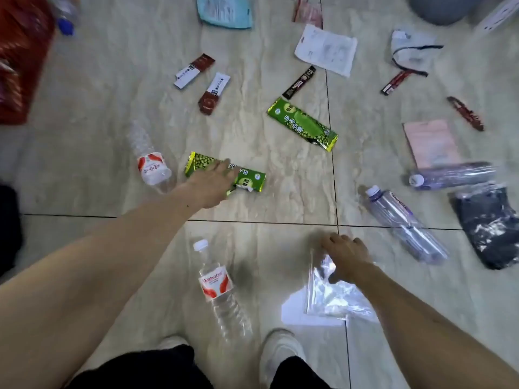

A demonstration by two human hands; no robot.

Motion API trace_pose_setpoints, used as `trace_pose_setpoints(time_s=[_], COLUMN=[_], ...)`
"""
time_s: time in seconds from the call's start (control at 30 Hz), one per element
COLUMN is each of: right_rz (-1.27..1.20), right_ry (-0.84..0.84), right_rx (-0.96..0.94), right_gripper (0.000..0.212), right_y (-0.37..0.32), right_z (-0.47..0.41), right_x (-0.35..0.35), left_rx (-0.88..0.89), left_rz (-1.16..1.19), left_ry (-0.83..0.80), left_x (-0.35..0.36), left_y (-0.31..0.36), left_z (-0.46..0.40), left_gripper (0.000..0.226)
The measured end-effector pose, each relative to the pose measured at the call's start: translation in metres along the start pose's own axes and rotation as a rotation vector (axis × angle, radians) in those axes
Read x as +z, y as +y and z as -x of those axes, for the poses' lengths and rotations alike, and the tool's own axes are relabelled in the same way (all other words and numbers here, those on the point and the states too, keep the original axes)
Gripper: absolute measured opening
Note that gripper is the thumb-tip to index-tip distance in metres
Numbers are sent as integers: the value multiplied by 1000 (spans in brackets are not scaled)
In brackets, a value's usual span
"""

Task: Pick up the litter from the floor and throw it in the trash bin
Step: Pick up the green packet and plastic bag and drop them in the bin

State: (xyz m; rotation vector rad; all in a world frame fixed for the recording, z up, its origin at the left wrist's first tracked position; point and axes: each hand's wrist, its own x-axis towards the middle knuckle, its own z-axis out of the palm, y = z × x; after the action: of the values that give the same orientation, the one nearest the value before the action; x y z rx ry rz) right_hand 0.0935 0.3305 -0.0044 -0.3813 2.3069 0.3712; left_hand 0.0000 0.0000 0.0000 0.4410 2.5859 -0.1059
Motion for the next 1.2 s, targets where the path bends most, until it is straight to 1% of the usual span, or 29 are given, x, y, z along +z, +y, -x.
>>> trace_pose_setpoints(time_s=[0.13,0.17,0.2,0.27,0.33,0.4,0.47,0.5,0.53,0.6,0.7,0.8,0.87,0.93,1.0,1.1,1.2], right_rz=[7,16,9,-67,-157,-170,-196,-229,-255,-280,-364,-458,-533,-535,-501,-444,-431], right_ry=[88,75,67,86,101,79,76,78,78,99,97,77,15,-51,-96,-120,-112], right_rx=[20,14,9,25,31,-21,-106,-148,-180,-223,-274,-303,-345,-390,-396,-363,-301], right_gripper=[70,65,58,43,34,30,20,10,5,4,2,16,18,23,25,33,42], right_y=[-2,-2,-3,-4,-9,-17,-26,-31,-36,-49,-69,-93,-116,-143,-169,-202,-225], right_z=[-16,-19,-21,-24,-26,-30,-36,-40,-42,-45,-43,-33,-26,-20,-19,-20,-24], right_x=[12,12,12,9,5,-5,-24,-35,-49,-77,-121,-158,-173,-176,-170,-157,-143], left_rx=[-13,-11,-7,-12,-16,-11,-31,-47,-68,-109,-194,-285,-382,-470,-548,-675,-745], left_rz=[-146,-175,-198,-237,-294,-311,-219,-117,-7,125,234,264,273,282,303,361,408], left_ry=[9,3,4,63,141,170,158,152,146,172,261,330,347,352,359,376,365], left_x=[23,28,33,39,43,44,40,36,30,17,-4,-19,-21,-17,-10,2,13], left_y=[-7,-8,-8,-11,-11,-8,-6,-7,-9,-16,-32,-53,-70,-85,-95,-107,-116], left_z=[-19,-22,-22,-21,-21,-20,-17,-14,-10,-2,11,27,40,51,57,60,58], left_gripper=[73,76,80,82,70,57,46,43,44,49,53,56,58,58,61,68,80])
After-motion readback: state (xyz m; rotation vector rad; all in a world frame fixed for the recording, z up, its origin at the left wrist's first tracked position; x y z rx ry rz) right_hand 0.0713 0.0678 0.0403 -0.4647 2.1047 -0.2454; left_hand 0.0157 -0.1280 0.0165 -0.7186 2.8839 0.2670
